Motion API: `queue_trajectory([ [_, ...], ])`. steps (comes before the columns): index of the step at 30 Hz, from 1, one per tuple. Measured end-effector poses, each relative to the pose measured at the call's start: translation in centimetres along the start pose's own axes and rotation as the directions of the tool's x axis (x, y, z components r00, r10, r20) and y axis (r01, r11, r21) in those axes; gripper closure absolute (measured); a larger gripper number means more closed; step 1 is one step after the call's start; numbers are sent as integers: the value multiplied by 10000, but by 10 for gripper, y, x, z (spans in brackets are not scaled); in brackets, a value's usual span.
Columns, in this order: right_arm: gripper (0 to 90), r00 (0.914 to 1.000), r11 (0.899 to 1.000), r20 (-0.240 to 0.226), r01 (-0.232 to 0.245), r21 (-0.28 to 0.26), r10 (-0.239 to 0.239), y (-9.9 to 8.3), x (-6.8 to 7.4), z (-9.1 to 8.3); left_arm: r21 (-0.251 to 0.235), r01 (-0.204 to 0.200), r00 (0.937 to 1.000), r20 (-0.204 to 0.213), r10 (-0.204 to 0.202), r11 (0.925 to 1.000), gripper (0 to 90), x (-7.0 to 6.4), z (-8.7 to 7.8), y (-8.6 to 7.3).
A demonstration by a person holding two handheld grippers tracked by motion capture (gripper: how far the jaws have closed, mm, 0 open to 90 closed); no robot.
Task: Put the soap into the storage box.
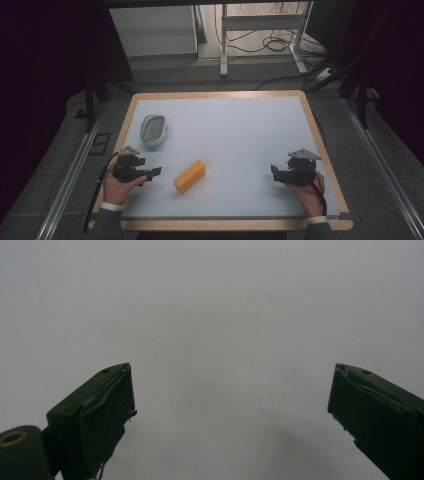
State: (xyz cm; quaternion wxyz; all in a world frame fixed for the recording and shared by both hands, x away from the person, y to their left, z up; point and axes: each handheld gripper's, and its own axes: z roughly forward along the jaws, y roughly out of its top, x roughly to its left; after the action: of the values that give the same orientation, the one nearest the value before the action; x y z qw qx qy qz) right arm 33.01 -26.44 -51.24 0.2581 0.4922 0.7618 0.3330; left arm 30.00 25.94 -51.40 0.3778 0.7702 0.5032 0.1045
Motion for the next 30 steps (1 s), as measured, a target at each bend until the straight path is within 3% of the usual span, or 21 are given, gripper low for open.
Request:
queue_trajectory([
  [5, 58, 9995, 9993, -241, -187, -313, 179, 2, -3, -4, 1, -62, 10000, -10, 62, 10000, 189, 1, 0, 0],
  [10, 61, 9990, 9989, -385, 212, -427, -228, -1, -2, -6, -11, -170, 9990, -405, 170, 9999, 203, -1, -1, 0],
  [14, 62, 9977, 9990, -636, 187, -416, -214, -3, -8, -8, 38, -293, 9970, -714, 295, 9996, 211, -4, -3, 2],
  [15, 62, 9972, 9991, -733, 104, -418, -135, -4, -10, -9, -106, -282, 9947, -993, 270, 9995, 211, -7, -5, 2],
  [16, 62, 9962, 9984, -872, -43, -564, -7, -5, -18, -12, -85, -248, 9939, -1075, 238, 9997, 226, -9, -7, 2],
  [19, 62, 9961, 9984, -879, 46, -565, -95, -6, -21, -13, 28, -145, 9917, -1276, 147, 9999, 221, -11, -8, 2],
  [22, 62, 9964, 9984, -844, 75, -564, -123, -7, -24, -14, 197, -91, 9914, -1304, 116, 9998, 224, -15, -9, 4],
  [27, 62, 9973, 9973, -727, 29, -731, -83, -5, -27, -17, 294, -444, 9925, -1126, 474, 9986, 223, -25, -17, 13],
  [30, 62, 9973, 9971, -700, 155, -744, -207, -5, -25, -17, 66, -718, 9949, -699, 721, 9974, 224, -29, -27, 18],
])
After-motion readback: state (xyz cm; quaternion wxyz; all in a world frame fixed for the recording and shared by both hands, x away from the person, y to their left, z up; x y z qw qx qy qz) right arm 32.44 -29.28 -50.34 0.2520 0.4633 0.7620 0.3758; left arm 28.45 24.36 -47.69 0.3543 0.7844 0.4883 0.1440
